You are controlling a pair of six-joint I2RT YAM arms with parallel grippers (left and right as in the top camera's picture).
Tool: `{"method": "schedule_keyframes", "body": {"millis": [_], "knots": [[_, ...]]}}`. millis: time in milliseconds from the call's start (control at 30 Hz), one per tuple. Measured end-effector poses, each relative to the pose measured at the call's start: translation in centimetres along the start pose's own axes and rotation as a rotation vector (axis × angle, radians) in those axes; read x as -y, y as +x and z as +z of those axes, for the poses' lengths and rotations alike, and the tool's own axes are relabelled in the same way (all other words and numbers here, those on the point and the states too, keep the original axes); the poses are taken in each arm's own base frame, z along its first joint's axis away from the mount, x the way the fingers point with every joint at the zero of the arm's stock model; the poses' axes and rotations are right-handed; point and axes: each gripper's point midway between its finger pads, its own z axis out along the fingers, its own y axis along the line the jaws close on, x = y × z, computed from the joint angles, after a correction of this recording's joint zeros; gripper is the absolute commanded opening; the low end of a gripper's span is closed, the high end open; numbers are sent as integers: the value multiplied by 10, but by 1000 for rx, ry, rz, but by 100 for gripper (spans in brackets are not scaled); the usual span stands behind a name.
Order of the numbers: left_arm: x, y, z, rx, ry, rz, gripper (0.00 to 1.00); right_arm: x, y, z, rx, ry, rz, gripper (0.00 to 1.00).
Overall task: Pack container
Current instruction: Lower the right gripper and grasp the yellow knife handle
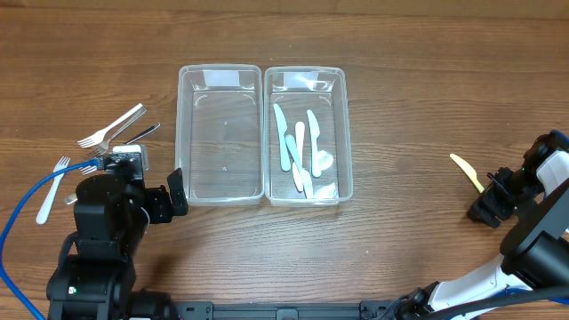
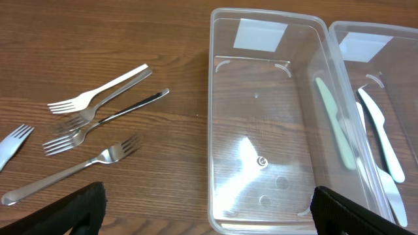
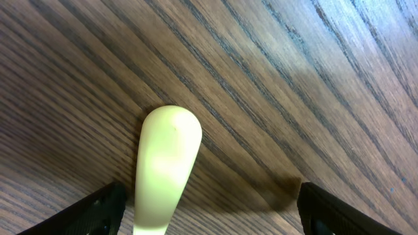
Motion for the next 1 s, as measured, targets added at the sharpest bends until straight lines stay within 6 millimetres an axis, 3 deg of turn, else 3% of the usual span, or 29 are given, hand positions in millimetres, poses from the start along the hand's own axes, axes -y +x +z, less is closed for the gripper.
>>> {"method": "schedule_keyframes", "body": {"millis": [233, 500, 833, 1000], "knots": [[0, 1, 0, -3, 0, 0, 100, -6, 0, 0, -1, -16, -5, 55], [3, 2, 0, -9, 18, 0, 100, -8, 2, 0, -12, -21, -9, 29], [4, 2, 0, -10, 25, 0, 100, -7, 3, 0, -19, -18, -10, 18], [4, 2, 0, -10, 25, 0, 100, -7, 3, 0, -19, -17, -11, 18]]}}
